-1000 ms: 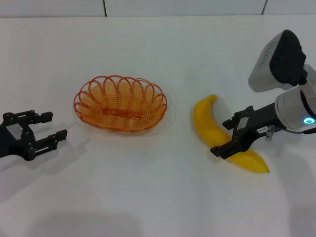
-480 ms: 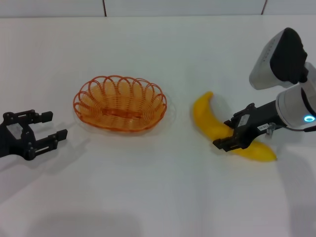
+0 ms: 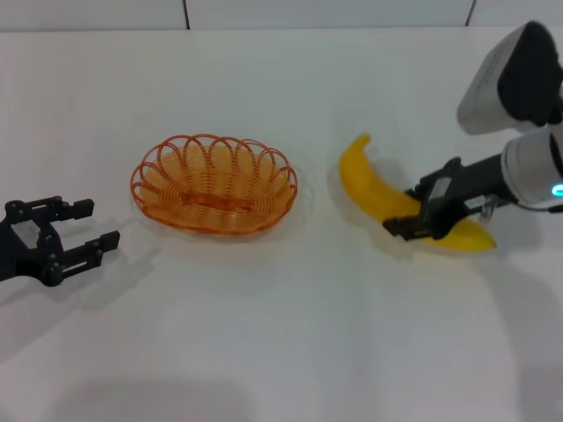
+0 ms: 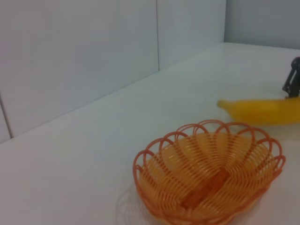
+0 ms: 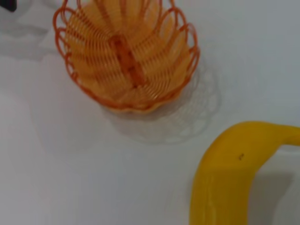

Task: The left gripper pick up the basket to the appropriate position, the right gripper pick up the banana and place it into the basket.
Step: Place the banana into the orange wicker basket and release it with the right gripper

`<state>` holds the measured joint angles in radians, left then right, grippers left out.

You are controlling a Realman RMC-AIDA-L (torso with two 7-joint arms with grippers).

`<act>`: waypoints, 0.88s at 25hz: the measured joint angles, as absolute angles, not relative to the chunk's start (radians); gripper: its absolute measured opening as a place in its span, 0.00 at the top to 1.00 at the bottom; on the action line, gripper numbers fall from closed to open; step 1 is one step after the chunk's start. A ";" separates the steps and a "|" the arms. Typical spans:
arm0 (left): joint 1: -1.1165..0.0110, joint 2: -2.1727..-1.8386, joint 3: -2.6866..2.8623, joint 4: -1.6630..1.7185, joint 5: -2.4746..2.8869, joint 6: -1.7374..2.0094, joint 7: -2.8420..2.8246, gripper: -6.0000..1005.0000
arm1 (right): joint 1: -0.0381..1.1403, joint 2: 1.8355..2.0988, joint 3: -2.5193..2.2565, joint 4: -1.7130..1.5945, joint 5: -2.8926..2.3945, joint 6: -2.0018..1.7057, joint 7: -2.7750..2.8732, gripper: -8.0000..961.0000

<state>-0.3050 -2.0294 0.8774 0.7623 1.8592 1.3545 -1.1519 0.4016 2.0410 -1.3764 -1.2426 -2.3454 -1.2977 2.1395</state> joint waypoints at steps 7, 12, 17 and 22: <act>-0.306 -2.029 0.877 0.762 1.859 1.354 -1.152 0.40 | 0.416 2.046 -1.401 -1.309 -2.333 -1.264 2.138 0.47; -0.307 -2.029 0.877 0.762 1.859 1.355 -1.152 0.40 | 0.474 2.046 -1.504 -1.311 -2.298 -1.194 2.141 0.45; -0.310 -2.031 0.877 0.762 1.859 1.357 -1.152 0.40 | 0.550 2.047 -1.602 -1.294 -2.260 -1.139 2.142 0.43; -0.313 -2.031 0.879 0.764 1.859 1.358 -1.154 0.40 | 0.637 2.048 -1.699 -1.236 -2.257 -1.053 2.180 0.41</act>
<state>-0.3128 -2.0310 0.8788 0.7642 1.8592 1.3576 -1.1537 0.6367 2.0483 -1.6995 -1.2355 -2.2571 -1.0535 2.1805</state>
